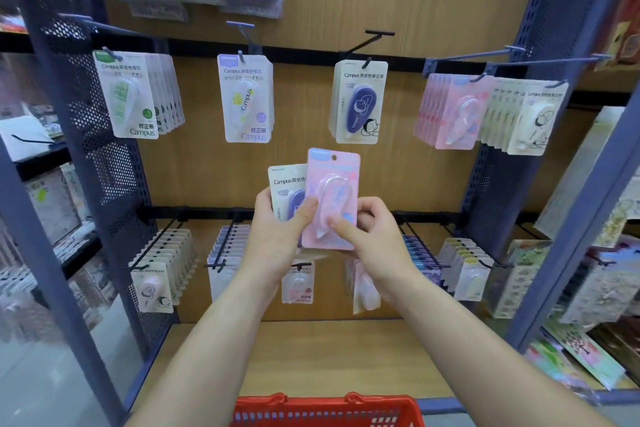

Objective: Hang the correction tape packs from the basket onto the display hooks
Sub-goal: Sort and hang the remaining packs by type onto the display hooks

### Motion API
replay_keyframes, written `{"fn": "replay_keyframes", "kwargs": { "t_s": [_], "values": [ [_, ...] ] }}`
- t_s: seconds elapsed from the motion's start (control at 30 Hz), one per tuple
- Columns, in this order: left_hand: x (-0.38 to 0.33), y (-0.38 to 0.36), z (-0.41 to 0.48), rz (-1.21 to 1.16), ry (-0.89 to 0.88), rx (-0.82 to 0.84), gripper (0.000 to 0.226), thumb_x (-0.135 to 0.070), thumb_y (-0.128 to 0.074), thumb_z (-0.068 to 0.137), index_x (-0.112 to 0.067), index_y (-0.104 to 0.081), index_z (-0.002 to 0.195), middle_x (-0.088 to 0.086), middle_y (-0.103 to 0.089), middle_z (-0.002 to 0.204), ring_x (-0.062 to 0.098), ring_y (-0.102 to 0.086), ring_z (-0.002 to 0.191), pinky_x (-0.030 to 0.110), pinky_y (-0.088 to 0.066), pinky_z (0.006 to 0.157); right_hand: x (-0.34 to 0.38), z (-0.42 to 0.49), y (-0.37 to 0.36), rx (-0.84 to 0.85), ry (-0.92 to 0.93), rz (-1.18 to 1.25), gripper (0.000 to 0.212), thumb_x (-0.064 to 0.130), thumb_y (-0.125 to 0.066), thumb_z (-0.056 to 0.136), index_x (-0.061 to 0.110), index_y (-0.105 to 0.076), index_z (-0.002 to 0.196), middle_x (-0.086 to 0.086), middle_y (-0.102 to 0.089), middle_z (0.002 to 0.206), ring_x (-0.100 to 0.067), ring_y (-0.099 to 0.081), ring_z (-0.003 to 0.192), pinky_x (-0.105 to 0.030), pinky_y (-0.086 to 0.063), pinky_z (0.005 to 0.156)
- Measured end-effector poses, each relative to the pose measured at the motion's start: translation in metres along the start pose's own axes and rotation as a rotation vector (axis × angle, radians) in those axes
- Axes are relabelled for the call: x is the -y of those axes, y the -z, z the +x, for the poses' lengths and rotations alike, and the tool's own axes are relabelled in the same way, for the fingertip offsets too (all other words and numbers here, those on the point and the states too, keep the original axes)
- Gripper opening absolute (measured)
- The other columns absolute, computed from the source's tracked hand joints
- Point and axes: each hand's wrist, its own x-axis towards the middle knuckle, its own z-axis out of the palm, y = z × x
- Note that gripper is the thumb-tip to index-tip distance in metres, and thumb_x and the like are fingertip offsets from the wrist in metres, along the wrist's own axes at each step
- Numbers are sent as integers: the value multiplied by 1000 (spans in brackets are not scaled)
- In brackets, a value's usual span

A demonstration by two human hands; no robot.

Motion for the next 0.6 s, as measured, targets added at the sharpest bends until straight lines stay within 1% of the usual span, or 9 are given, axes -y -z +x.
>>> {"fn": "replay_keyframes", "kwargs": {
  "t_s": [0.03, 0.07, 0.17, 0.2, 0.3, 0.33, 0.4, 0.47, 0.6],
  "values": [
    [1, -2, 0, 17, -8, 10, 50, -26, -73, 94, -22, -48, 137, -6, -70, 121, 11, -72, 104, 25, -62, 76, 0, 0, 3, -19, -11, 43, 34, 22, -78, 91, 12, -55, 114, -3, -78, 105, -25, -75, 102, -47, -60, 91],
    [1, -3, 0, 31, -9, 19, 47, -22, -70, 97, -23, -47, 137, -6, -70, 121, 10, -71, 105, 23, -60, 76, -1, -1, 7, -34, -15, 60, 34, 22, -76, 93, 12, -53, 116, -3, -78, 105, -25, -76, 100, -47, -60, 89],
    [3, -8, 1, 51, 2, 29, 41, -16, -66, 99, -21, -51, 137, -6, -73, 117, 14, -72, 105, 34, -62, 82, 0, 1, 22, -83, -27, 138, 34, 17, -72, 96, 10, -51, 121, -3, -79, 103, -25, -77, 96, -44, -62, 82],
    [2, -11, 0, 49, 2, 31, 41, -15, -67, 98, -20, -53, 136, -5, -74, 115, 15, -73, 103, 36, -62, 79, 2, 3, 30, -113, -32, 174, 33, 15, -70, 96, 10, -51, 122, -3, -79, 102, -25, -77, 94, -44, -63, 79],
    [-1, -20, 1, 23, -8, 35, 44, -13, -71, 95, -20, -54, 135, -2, -75, 114, 13, -76, 94, 32, -62, 68, 16, 15, 65, -249, 8, 235, 32, 13, -68, 97, 16, -52, 124, -3, -78, 104, -24, -77, 91, -38, -63, 73],
    [-2, -24, 1, 14, -8, 36, 46, -12, -72, 95, -20, -54, 136, -2, -75, 113, 13, -76, 94, 32, -63, 69, 23, 21, 80, -300, 33, 235, 32, 13, -68, 98, 17, -53, 126, -1, -77, 105, -23, -77, 91, -35, -62, 72],
    [-3, -31, 2, 10, -9, 44, 48, -13, -73, 94, -19, -54, 137, -3, -76, 112, 15, -76, 96, 39, -64, 77, 39, 35, 107, -387, 88, 216, 31, 14, -67, 99, 18, -54, 127, 1, -74, 108, -23, -77, 94, -33, -62, 70],
    [-4, -40, 3, 13, -16, 55, 48, -13, -74, 93, -20, -55, 137, -3, -76, 114, 16, -75, 100, 45, -63, 84, 55, 50, 131, -433, 133, 204, 29, 14, -66, 100, 19, -54, 126, 2, -72, 111, -24, -75, 97, -32, -61, 70],
    [-5, -55, 7, 18, -37, 90, 49, -13, -74, 93, -23, -54, 137, -4, -76, 114, 14, -76, 97, 39, -65, 76, 79, 78, 159, -457, 161, 158, 30, 15, -66, 100, 24, -53, 126, 0, -67, 119, -20, -73, 101, -28, -60, 68]
  ]
}}
